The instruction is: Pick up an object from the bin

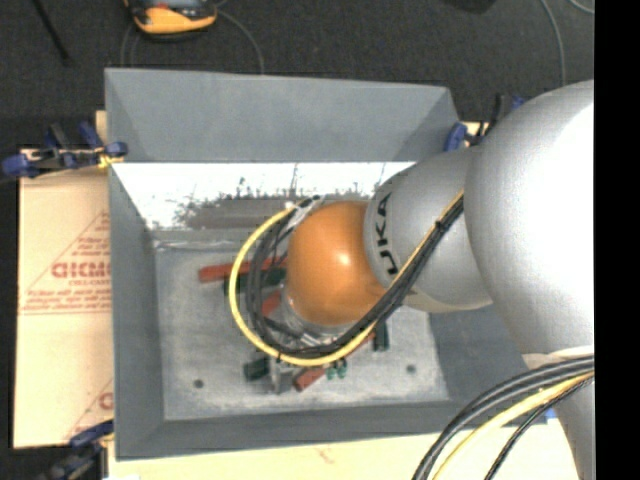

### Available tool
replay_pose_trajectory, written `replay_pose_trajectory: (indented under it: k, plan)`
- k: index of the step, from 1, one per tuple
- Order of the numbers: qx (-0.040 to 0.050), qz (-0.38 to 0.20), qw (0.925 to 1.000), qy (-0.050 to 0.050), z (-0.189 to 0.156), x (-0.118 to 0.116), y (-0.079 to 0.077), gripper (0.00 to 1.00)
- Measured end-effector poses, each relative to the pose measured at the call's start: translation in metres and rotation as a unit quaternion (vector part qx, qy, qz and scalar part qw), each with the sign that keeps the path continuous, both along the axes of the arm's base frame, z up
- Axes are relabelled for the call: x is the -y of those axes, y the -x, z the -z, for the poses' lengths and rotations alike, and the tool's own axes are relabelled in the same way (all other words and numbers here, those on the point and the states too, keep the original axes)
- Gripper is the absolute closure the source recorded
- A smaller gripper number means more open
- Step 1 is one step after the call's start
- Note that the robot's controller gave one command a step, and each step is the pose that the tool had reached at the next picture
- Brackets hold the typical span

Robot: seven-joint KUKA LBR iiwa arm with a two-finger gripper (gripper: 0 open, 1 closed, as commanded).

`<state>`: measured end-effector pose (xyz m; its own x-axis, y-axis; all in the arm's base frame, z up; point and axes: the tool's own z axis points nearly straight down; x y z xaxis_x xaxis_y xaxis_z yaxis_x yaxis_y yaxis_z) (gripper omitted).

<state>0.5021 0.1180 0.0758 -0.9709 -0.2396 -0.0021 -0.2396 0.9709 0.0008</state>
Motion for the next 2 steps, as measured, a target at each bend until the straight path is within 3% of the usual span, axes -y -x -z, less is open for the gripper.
replay_pose_trajectory:
  k: [2]
  plan:
    - [-0.0003, 0.002, 1.0, 0.0, 0.0001, -0.0001, 0.0001, 1.0]
